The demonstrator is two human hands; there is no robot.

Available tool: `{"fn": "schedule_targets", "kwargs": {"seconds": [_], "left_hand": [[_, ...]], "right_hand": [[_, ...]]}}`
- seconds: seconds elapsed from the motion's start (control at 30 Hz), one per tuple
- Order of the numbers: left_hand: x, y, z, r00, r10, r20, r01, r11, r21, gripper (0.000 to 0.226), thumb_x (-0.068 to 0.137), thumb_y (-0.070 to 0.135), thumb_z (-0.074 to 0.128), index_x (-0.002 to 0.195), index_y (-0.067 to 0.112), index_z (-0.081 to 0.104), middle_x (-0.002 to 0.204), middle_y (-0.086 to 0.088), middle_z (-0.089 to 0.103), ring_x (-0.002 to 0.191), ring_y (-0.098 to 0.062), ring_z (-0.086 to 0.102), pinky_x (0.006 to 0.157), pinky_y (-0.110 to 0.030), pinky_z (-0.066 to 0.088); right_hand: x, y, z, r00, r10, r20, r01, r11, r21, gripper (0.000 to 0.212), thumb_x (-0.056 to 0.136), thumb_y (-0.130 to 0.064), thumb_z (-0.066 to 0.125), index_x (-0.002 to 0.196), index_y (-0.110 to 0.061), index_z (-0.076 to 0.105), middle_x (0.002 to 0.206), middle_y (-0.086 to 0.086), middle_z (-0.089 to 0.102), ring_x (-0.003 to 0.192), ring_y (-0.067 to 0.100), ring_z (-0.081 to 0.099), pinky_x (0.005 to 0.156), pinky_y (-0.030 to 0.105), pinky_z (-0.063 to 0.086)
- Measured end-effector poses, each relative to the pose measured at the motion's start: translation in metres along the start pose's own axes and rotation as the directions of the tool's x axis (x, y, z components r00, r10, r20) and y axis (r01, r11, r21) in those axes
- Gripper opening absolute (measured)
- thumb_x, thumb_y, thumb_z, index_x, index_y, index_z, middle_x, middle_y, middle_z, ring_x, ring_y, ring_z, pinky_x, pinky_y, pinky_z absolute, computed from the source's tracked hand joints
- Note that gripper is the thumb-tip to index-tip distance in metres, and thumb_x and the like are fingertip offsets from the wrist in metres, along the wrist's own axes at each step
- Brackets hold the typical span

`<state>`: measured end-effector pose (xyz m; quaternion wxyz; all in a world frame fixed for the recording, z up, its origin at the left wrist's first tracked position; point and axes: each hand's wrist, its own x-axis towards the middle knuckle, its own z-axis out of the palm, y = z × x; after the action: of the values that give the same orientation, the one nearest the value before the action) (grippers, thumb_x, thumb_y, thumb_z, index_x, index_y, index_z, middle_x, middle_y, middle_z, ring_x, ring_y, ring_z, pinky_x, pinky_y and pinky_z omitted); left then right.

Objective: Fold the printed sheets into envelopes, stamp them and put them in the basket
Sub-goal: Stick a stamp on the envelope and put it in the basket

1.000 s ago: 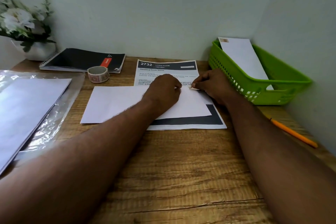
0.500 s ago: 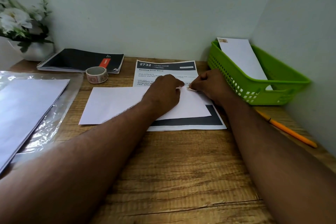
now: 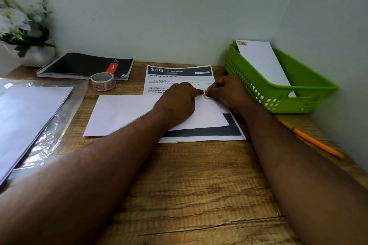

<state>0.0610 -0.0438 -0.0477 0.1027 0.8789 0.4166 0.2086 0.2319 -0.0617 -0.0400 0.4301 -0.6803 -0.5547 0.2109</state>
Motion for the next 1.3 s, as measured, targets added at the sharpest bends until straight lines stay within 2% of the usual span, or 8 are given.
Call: {"fn": "schedule_targets", "kwargs": {"seconds": [0.33, 0.43, 0.6, 0.7, 0.83, 1.03, 1.2, 1.3], "left_hand": [[0.002, -0.001, 0.004, 1.000, 0.015, -0.005, -0.015, 0.999, 0.042, 0.043, 0.098, 0.016, 0.040, 0.137, 0.029, 0.052, 0.134, -0.008, 0.055, 0.123, -0.026, 0.049, 0.106, -0.041, 0.039], [0.003, -0.001, 0.005, 1.000, 0.009, -0.015, -0.008, 0.999, 0.047, 0.042, 0.097, 0.016, 0.041, 0.134, 0.027, 0.056, 0.133, -0.006, 0.056, 0.122, -0.027, 0.050, 0.104, -0.040, 0.040], [0.001, -0.002, 0.005, 1.000, 0.020, -0.014, -0.019, 0.998, 0.064, 0.045, 0.096, 0.016, 0.038, 0.136, 0.032, 0.053, 0.132, -0.008, 0.057, 0.120, -0.028, 0.051, 0.102, -0.040, 0.041], [0.002, -0.003, 0.007, 1.000, 0.021, -0.005, -0.021, 0.997, 0.070, 0.048, 0.096, 0.015, 0.038, 0.138, 0.035, 0.050, 0.131, -0.007, 0.057, 0.120, -0.028, 0.051, 0.101, -0.041, 0.042], [0.002, -0.003, 0.007, 0.999, 0.040, 0.005, -0.041, 0.996, 0.078, 0.051, 0.096, 0.014, 0.038, 0.139, 0.040, 0.047, 0.131, -0.004, 0.057, 0.119, -0.028, 0.050, 0.099, -0.041, 0.043], [0.000, 0.001, 0.002, 0.999, 0.049, 0.023, -0.051, 0.995, 0.091, 0.048, 0.097, 0.015, 0.040, 0.133, 0.044, 0.053, 0.134, 0.002, 0.055, 0.121, -0.026, 0.048, 0.100, -0.038, 0.040], [0.002, 0.002, 0.003, 0.999, -0.006, 0.041, 0.002, 0.996, 0.091, 0.034, 0.098, 0.026, 0.044, 0.127, 0.033, 0.061, 0.133, 0.000, 0.056, 0.122, -0.025, 0.048, 0.101, -0.037, 0.039], [0.003, 0.002, 0.004, 0.999, -0.006, 0.052, 0.000, 0.995, 0.104, 0.032, 0.098, 0.031, 0.046, 0.126, 0.030, 0.061, 0.132, 0.002, 0.057, 0.122, -0.024, 0.047, 0.099, -0.039, 0.040]], "right_hand": [[0.003, -0.002, -0.004, 1.000, 0.011, 0.025, -0.010, 1.000, -0.016, 0.013, 0.064, -0.005, 0.078, 0.064, 0.003, 0.067, 0.067, 0.017, 0.066, 0.061, 0.018, 0.058, 0.061, 0.031, 0.049], [0.006, -0.003, -0.005, 0.999, 0.024, 0.031, -0.023, 1.000, -0.014, 0.016, 0.063, -0.002, 0.075, 0.053, -0.003, 0.063, 0.057, 0.009, 0.058, 0.055, 0.016, 0.053, 0.057, 0.030, 0.045], [0.005, -0.006, -0.005, 0.998, 0.038, 0.058, -0.037, 0.999, -0.019, 0.026, 0.064, 0.002, 0.075, 0.048, -0.012, 0.060, 0.050, 0.001, 0.056, 0.049, 0.014, 0.050, 0.055, 0.024, 0.045], [0.006, -0.005, -0.005, 0.997, 0.040, 0.060, -0.038, 0.999, -0.028, 0.022, 0.062, 0.002, 0.076, 0.051, -0.009, 0.061, 0.054, 0.003, 0.057, 0.052, 0.016, 0.053, 0.056, 0.026, 0.047], [0.008, -0.001, -0.004, 0.998, 0.029, 0.049, -0.028, 0.999, -0.021, 0.014, 0.063, 0.003, 0.073, 0.065, 0.010, 0.062, 0.060, 0.010, 0.055, 0.058, 0.018, 0.051, 0.059, 0.030, 0.045], [0.006, -0.004, -0.006, 0.994, 0.009, 0.108, -0.011, 1.000, 0.016, 0.009, 0.067, 0.004, 0.075, 0.072, -0.001, 0.069, 0.076, 0.022, 0.067, 0.068, 0.024, 0.059, 0.067, 0.035, 0.052], [0.010, -0.003, -0.007, 0.992, 0.065, 0.110, -0.075, 0.993, 0.091, 0.024, 0.066, 0.007, 0.079, 0.074, -0.008, 0.062, 0.077, 0.018, 0.061, 0.063, 0.020, 0.056, 0.060, 0.028, 0.049], [0.011, -0.003, -0.004, 0.993, 0.086, 0.081, -0.094, 0.990, 0.103, 0.021, 0.068, 0.008, 0.077, 0.068, -0.006, 0.062, 0.072, 0.014, 0.063, 0.070, 0.023, 0.061, 0.068, 0.030, 0.053]]}}
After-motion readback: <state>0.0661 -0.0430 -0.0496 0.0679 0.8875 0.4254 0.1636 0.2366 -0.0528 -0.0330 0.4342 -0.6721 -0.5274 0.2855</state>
